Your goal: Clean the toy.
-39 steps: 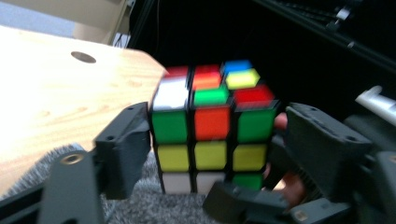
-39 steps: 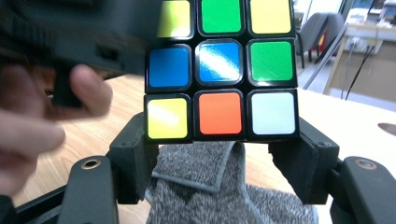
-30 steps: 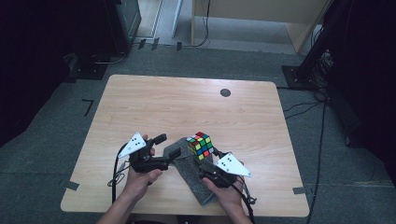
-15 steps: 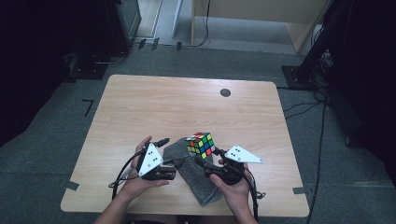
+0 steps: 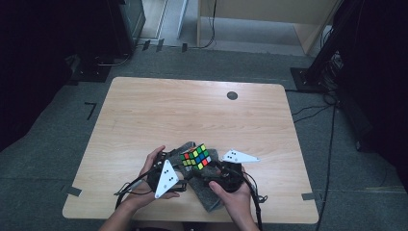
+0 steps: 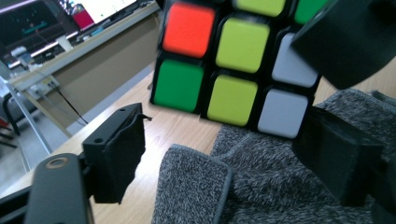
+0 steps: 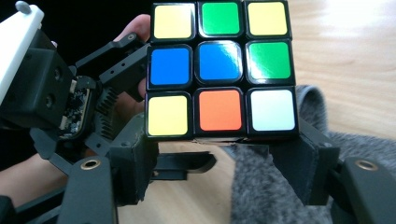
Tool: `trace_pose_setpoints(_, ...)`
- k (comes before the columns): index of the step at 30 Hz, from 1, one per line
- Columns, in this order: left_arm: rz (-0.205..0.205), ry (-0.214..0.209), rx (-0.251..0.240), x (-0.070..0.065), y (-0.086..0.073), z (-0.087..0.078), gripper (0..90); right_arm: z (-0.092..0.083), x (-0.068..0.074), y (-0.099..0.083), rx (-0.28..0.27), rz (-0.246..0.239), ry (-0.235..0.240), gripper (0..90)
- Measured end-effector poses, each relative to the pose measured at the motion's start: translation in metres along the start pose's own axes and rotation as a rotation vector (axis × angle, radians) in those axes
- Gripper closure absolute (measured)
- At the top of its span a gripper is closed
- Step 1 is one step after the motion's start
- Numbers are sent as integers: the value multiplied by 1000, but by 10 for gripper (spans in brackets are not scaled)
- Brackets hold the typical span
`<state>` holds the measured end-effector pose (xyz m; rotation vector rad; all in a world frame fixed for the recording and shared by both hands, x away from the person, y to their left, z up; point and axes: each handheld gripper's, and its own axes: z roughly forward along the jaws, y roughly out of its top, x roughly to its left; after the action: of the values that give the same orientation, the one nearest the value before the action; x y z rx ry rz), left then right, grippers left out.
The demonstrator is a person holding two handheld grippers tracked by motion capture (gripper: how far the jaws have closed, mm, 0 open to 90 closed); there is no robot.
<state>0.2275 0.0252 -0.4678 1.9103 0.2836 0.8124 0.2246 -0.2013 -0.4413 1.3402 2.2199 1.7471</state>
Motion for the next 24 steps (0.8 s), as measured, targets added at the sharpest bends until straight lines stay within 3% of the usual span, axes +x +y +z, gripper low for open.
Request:
trace_pose_setpoints(7,42,-1,-16,-6,0,-1,317,6,-2,-1,63,44,25,340)
trace_pose_setpoints(10,-7,-4,-25,-1,0,-2,328,4,-3,0,32,44,48,310)
trace_pose_setpoints(12,-51,4,-17,5,-1,-3,330,1,-4,2,-12,45,76,267)
trace_pose_setpoints(14,-81,21,2,12,-4,-3,341,-5,-6,3,-69,43,72,252)
trace_pose_setpoints(17,-130,33,22,22,-9,-6,341,-15,-11,4,-149,32,28,259)
trace_pose_setpoints(19,-159,38,24,28,-10,-7,341,-17,-16,2,-155,19,-27,282)
trace_pose_setpoints(22,-223,43,21,37,-12,-10,341,-5,-24,-7,-45,-14,-164,336)
trace_pose_setpoints(24,-265,53,22,42,-13,-11,341,8,-29,-15,58,-38,-223,364)
